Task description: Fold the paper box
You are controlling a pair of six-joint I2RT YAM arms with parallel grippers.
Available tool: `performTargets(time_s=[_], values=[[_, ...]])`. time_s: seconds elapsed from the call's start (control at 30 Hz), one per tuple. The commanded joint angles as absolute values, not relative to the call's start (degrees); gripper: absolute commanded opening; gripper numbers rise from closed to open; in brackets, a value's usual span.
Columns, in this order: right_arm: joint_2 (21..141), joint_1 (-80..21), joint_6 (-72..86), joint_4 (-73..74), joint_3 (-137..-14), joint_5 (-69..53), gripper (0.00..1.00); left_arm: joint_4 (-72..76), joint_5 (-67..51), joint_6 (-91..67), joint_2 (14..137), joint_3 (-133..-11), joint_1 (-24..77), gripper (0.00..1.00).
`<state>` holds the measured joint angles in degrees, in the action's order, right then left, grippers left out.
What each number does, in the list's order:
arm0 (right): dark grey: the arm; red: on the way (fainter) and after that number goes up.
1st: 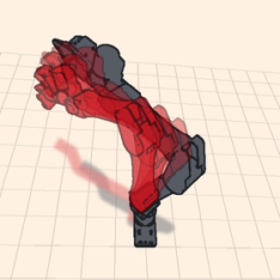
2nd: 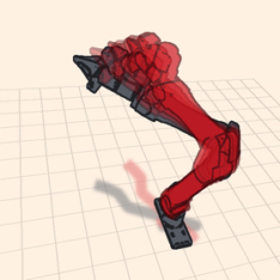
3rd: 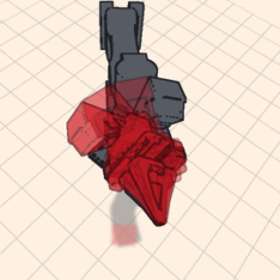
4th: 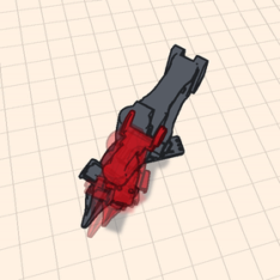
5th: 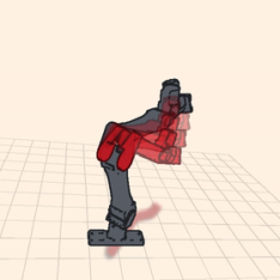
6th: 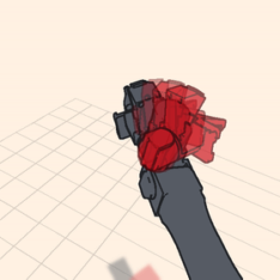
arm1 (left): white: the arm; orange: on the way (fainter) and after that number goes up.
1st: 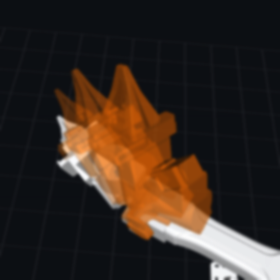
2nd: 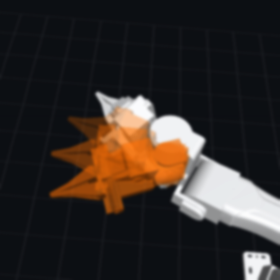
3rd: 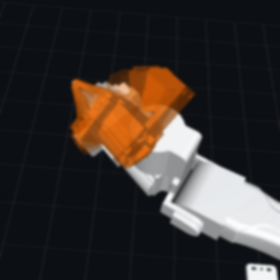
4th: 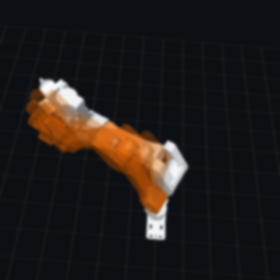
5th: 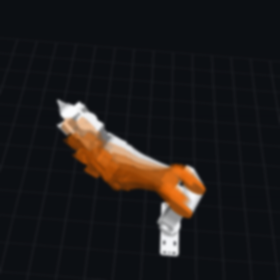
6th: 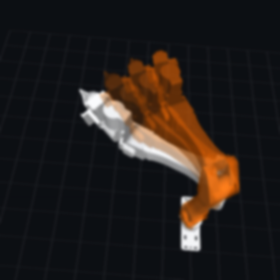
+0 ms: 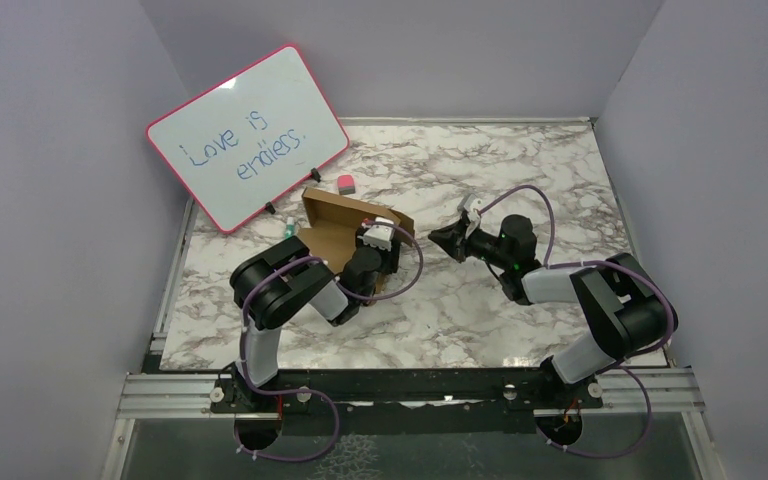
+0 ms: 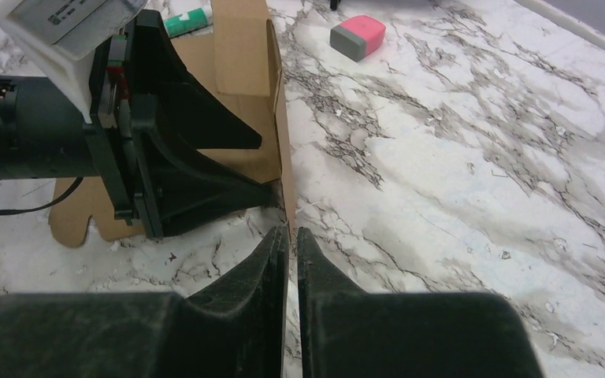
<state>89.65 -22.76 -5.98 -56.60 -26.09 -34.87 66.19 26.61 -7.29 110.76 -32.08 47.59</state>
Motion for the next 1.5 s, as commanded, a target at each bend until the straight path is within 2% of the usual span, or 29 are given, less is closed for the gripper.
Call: performTargets(time_s=[0.0, 0.3, 0.4, 0.53, 0.67, 0.9, 1.03, 1.17, 1.4, 1.47], values=[[88.2, -22.6, -5.3, -55.1, -27.3, -37.1, 0.16, 70.3, 20.6, -11.6, 110.1, -30.7, 46.2, 0.57], [85.2, -22.5, -3.8, -51.9, -28.3, -31.0, 0.25, 74.4, 17.9, -14.5, 108.7, -26.5, 44.2, 0.52], [85.6, -22.5, -5.3, -49.9, -29.5, -33.1, 0.29, 75.5, 19.0, -15.1, 107.6, -24.9, 43.7, 0.53], [88.3, -22.6, -4.4, -50.3, -31.5, -37.2, 0.41, 75.5, 20.2, -13.5, 106.4, -24.3, 43.7, 0.57], [91.3, -22.9, -3.5, -52.4, -33.2, -39.7, 0.48, 75.6, 19.3, -12.1, 105.3, -23.4, 43.6, 0.64], [98.2, -26.3, -2.1, -56.0, -37.7, -38.5, 0.50, 75.5, 17.7, -8.6, 103.5, -22.0, 43.7, 0.72], [101.8, -26.3, -0.5, -59.2, -38.7, -36.1, 0.48, 75.2, 16.0, -7.0, 103.5, -22.0, 43.7, 0.75], [103.7, -26.3, -0.3, -59.4, -39.6, -36.3, 0.40, 75.1, 16.3, -5.7, 104.3, -22.4, 43.6, 0.77], [105.2, -26.3, -0.3, -59.9, -40.3, -39.1, 0.12, 73.7, 16.7, -4.7, 104.2, -23.4, 43.6, 0.78], [104.4, -26.3, -0.8, -59.5, -39.7, -39.4, 0.08, 73.2, 17.1, -4.1, 104.0, -23.3, 43.6, 0.78]])
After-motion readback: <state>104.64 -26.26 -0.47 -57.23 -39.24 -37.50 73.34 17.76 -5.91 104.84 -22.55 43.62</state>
